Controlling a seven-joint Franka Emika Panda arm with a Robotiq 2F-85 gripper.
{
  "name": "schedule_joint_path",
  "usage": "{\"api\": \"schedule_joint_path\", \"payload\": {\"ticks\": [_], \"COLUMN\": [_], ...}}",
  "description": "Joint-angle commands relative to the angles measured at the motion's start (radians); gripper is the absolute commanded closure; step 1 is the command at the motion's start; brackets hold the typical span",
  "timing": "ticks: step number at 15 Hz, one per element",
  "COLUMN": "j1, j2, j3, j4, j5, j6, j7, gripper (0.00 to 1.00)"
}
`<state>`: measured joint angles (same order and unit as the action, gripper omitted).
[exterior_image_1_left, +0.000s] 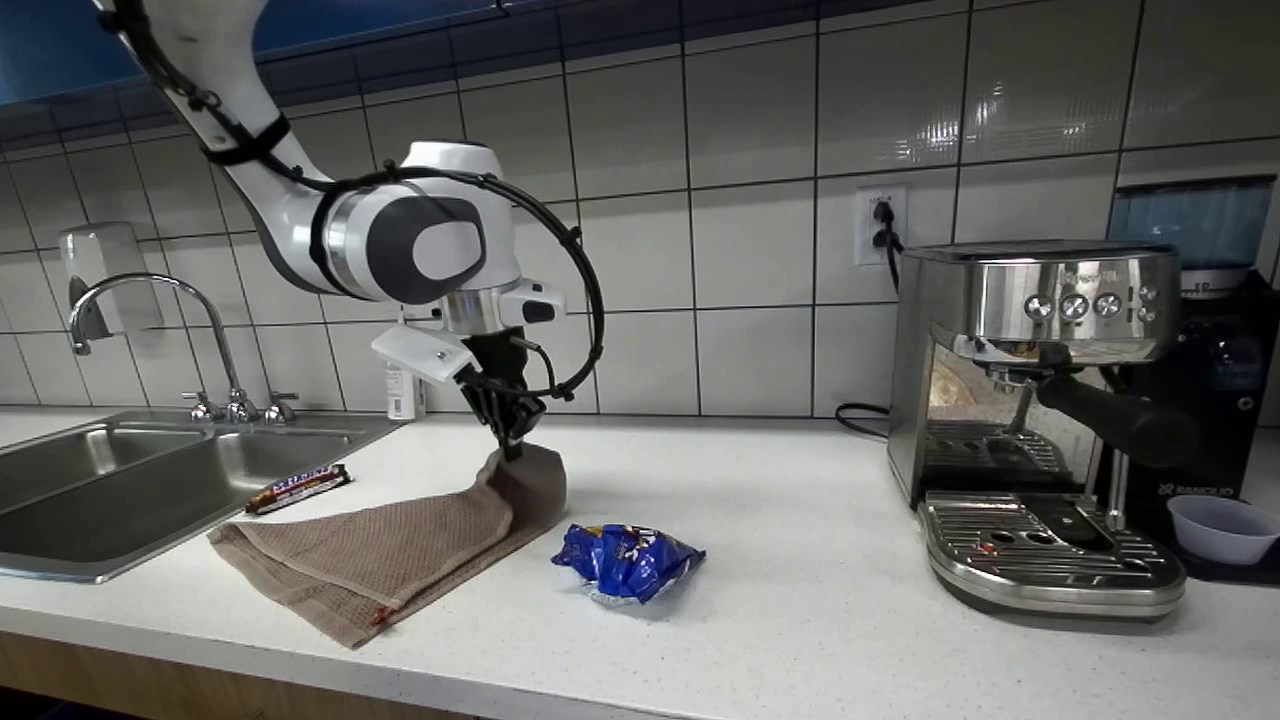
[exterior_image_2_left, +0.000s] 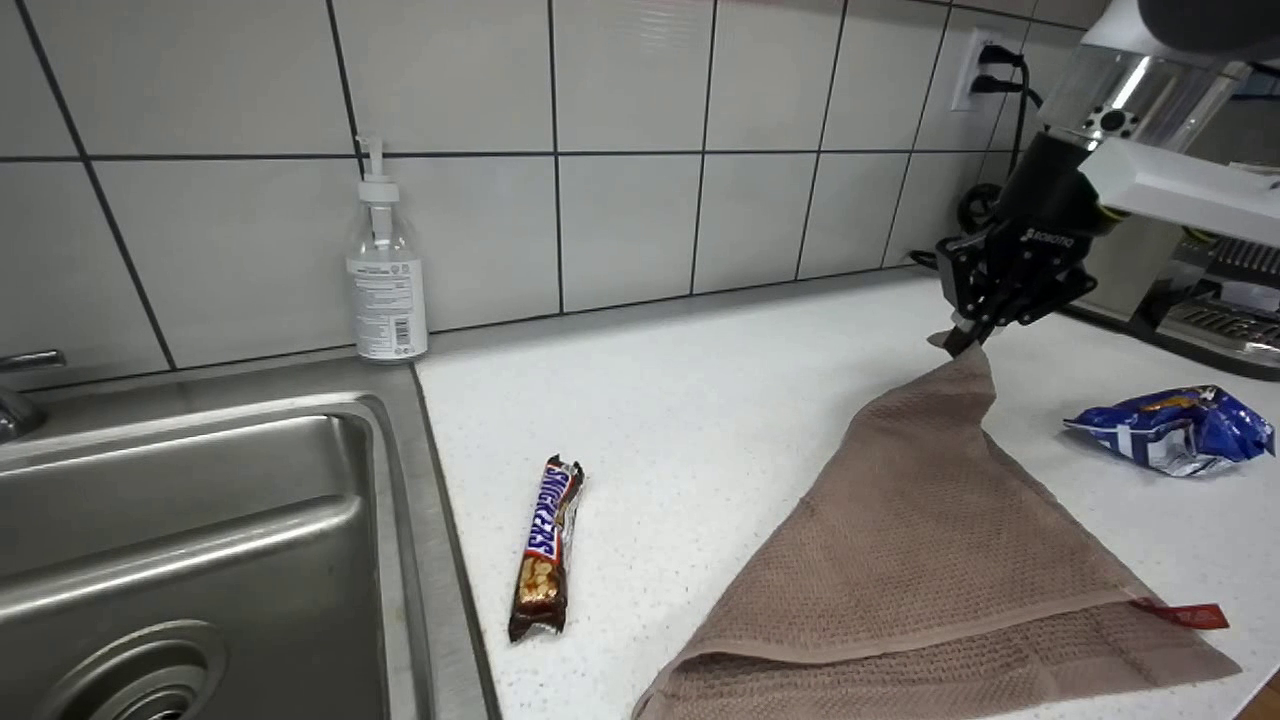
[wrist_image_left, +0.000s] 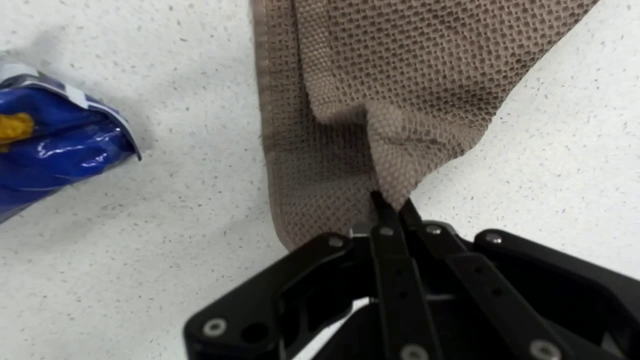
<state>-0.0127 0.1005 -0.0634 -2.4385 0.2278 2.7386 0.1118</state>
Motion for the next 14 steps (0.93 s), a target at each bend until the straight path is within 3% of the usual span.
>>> {"api": "schedule_joint_path", "payload": {"ticks": [1,14], "j1": [-0.009,0.026], "j2": [-0.070,-0.205], "j3": [0.011,0.063], "j4": [-0.062,-0.186], "j5": [-0.032,-0.049], "j6": [0.021,0.016], "j7": [-0.020,0.019], "gripper": [0.99,0.99]}}
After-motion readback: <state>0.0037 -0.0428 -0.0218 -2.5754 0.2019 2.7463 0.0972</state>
